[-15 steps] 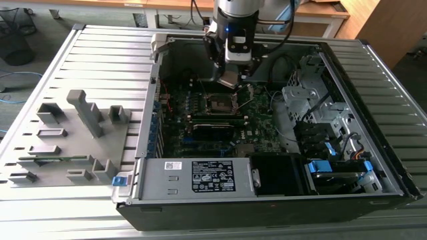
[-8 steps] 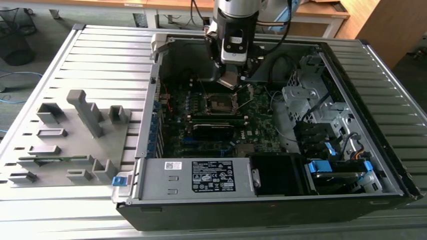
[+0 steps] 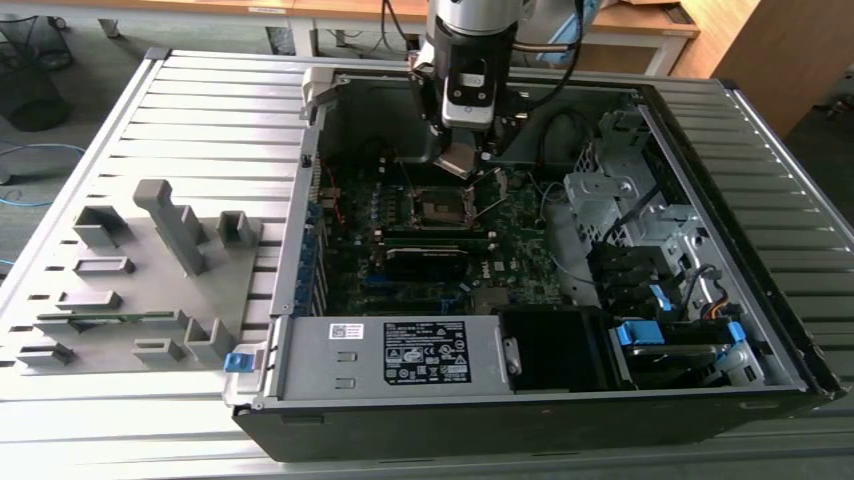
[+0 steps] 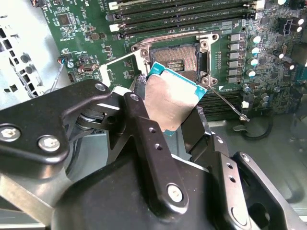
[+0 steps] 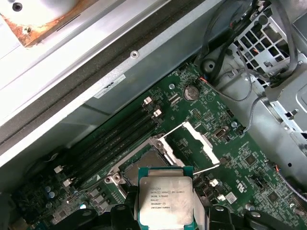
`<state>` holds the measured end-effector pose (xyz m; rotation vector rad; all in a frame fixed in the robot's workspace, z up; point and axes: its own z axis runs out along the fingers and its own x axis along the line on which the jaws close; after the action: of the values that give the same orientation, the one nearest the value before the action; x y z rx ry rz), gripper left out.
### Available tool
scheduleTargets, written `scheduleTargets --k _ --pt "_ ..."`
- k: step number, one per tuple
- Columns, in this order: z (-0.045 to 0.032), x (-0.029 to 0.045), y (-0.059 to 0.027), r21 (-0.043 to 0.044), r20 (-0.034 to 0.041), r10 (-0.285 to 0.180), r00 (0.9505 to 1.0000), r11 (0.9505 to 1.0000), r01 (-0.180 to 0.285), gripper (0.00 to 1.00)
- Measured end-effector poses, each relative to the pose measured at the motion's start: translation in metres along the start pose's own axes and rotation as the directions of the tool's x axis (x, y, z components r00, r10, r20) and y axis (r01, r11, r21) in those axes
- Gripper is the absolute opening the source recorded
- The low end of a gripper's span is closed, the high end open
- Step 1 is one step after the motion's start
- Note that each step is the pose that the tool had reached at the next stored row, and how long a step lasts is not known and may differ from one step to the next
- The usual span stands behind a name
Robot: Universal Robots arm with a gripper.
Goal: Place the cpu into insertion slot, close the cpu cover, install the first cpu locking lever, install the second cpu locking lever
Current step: 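Place the cpu into insertion slot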
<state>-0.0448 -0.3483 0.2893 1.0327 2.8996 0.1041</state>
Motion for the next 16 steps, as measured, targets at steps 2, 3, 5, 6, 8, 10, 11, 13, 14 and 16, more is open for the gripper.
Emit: scheduleTargets --k 2,3,5,6,8,10,11,13,14,16 --pt "0.0 0.0 0.0 0.0 0.0 0.0 1.0 1.0 0.0 0.54" --pt "0.0 0.0 0.0 0.0 0.0001 0.001 1.0 1.0 -0.001 0.54" --pt "0.0003 0.0 0.0 0.0004 0.0013 0.015 0.9999 0.9999 -0.015 0.54" --pt "0.0005 0.0 0.0 0.001 0.0025 0.029 0.9996 0.9996 -0.029 0.54" --pt "0.001 0.0 -0.0001 0.0021 0.0054 0.063 0.998 0.998 -0.063 0.54" --pt "0.0016 0.0001 -0.0001 0.0031 0.0085 0.098 0.9952 0.9952 -0.098 0.54" --pt "0.0019 0.0001 -0.0002 0.0036 0.01 0.116 0.9932 0.9933 -0.116 0.54" --pt "0.0025 0.0001 -0.0002 0.0045 0.0132 0.151 0.9884 0.9885 -0.151 0.54" --pt "0.0029 0.0001 -0.0002 0.0048 0.0148 0.169 0.9854 0.9855 -0.17 0.54" --pt "0.0034 0.0001 -0.0003 0.0055 0.0182 0.206 0.9784 0.9786 -0.206 0.54"
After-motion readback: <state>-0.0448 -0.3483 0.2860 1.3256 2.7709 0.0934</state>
